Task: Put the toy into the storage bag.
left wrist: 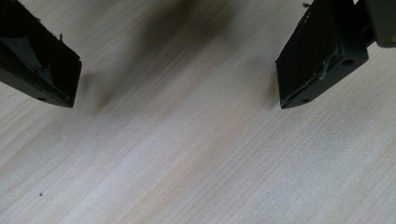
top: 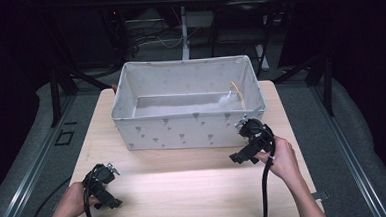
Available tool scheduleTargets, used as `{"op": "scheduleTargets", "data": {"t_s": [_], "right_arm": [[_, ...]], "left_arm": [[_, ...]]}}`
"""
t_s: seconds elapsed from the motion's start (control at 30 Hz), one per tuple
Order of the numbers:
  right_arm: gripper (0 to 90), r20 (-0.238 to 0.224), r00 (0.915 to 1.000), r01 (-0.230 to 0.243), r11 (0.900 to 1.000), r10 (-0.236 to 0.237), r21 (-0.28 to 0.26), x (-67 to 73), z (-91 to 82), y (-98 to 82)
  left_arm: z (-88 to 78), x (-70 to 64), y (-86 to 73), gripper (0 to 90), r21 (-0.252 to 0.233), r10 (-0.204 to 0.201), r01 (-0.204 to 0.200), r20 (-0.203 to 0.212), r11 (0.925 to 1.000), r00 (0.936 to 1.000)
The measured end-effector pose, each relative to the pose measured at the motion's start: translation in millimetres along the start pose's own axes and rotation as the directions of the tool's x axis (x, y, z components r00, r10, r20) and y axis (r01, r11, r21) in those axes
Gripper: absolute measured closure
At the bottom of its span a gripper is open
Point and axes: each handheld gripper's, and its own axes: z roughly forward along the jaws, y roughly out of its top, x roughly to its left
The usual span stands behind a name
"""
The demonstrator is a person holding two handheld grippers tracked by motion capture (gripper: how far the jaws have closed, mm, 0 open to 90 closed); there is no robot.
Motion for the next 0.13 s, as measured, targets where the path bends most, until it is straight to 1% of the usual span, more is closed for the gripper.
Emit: {"op": "scheduleTargets", "data": {"t_s": [0.1,0.13], "right_arm": [[0.0,-0.009,0.9996,-0.026,0.999,0.026,-0.023,2.4,5.4,-10.5],[0.0,-0.006,0.9997,-0.025,0.999,0.025,-0.020,2.8,7.3,-14.5]], "left_arm": [[1.1,1.7,0.6,0.2,0.002,-0.006,0.006,0.005,1.0000,1.0000],[1.3,2.4,1.3,0.2,0.004,-0.007,0.007,0.006,1.0000,1.0000]]}}
